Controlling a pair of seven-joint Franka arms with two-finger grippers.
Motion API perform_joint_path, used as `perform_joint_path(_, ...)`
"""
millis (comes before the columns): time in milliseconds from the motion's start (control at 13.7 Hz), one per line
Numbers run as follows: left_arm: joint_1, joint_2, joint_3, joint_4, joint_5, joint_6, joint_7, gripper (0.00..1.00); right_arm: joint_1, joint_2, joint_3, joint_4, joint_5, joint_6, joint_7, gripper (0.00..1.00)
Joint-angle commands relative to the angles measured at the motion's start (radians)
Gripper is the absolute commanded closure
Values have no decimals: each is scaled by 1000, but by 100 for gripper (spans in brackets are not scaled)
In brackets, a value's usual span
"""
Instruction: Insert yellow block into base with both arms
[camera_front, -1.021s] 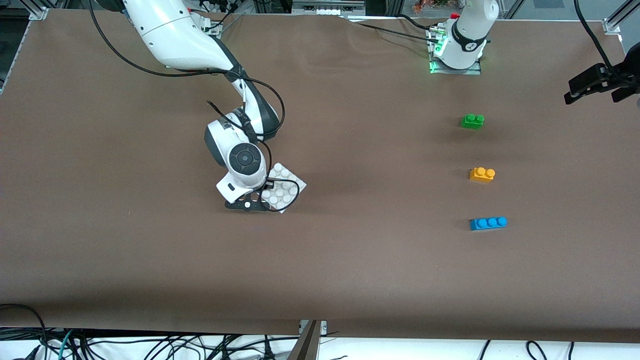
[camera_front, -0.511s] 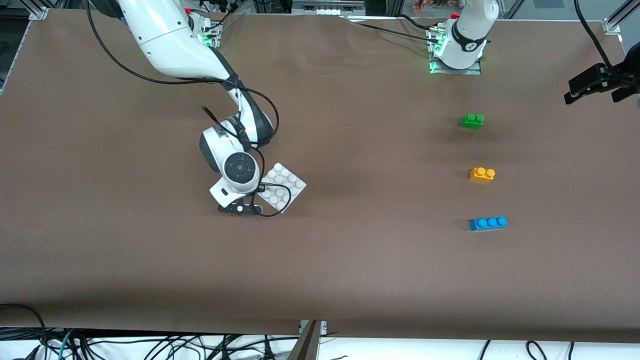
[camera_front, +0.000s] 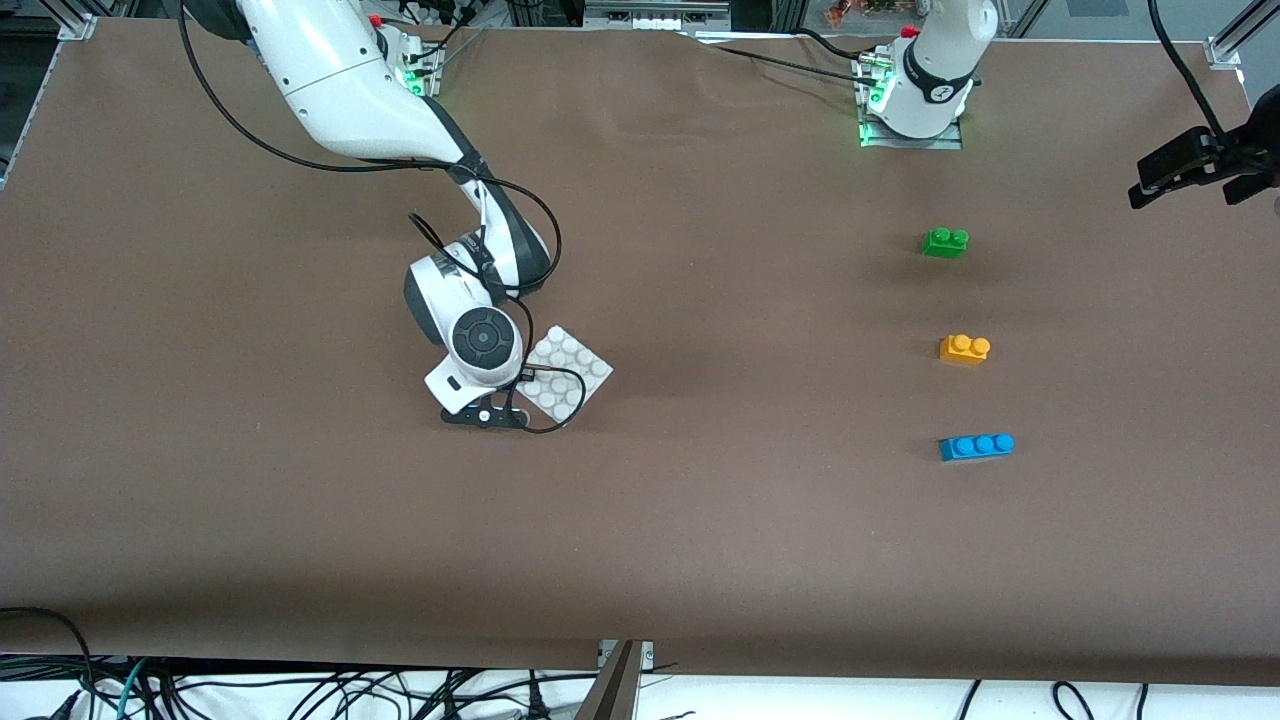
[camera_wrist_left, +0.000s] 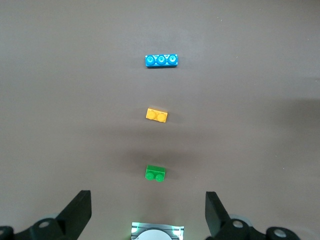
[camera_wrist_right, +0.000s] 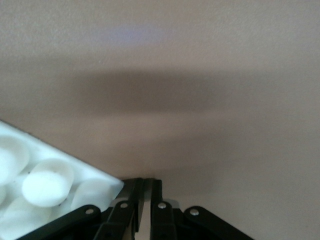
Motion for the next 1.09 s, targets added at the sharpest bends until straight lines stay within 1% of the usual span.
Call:
perform_joint_path(0, 2, 0, -3, 12, 2, -12, 9, 0, 4, -17, 7, 5, 20, -63, -16, 86)
perform_joint_path(146, 2, 0, -2, 12, 2, -12, 9, 0, 4, -18, 7, 7, 22, -78, -10, 86)
perform_joint_path(292, 2, 0, -2, 12, 2, -12, 9, 0, 3, -17, 7, 7, 26, -66, -3, 86)
perform_joint_path(511, 2, 0, -2, 12, 2, -10, 9, 0, 3, -8, 7, 20, 28, -26, -3, 86)
perform_joint_path(656, 2, 0, -2, 12, 2, -12, 9, 0, 3, 0, 7, 21, 66, 10, -4, 86)
perform_joint_path(1021, 2, 0, -2, 12, 2, -12, 9, 0, 4, 14, 7, 21, 68, 58, 7, 86)
